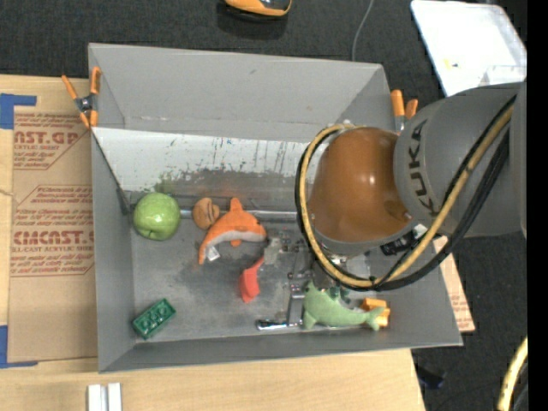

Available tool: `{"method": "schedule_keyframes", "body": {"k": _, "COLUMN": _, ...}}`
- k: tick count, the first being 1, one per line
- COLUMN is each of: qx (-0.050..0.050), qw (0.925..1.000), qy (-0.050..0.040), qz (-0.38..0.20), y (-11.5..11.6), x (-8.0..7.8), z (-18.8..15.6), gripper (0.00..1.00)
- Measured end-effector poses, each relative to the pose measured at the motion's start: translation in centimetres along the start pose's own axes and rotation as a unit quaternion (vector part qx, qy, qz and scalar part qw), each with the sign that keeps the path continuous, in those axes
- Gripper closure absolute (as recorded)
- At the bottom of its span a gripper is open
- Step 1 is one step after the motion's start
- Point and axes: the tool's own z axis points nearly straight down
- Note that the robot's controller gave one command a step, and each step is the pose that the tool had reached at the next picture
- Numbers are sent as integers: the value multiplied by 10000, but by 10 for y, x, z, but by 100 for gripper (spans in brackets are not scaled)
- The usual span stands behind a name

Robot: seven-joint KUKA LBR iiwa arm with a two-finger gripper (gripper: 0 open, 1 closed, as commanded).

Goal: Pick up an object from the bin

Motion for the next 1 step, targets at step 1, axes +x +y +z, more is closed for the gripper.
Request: {"method": "schedule_keyframes", "body": {"k": 1, "qx": -4, "qw": 10000, "qy": -39, "qz": 2, "y": 0, "x": -2, "z": -4, "gripper": 0}}
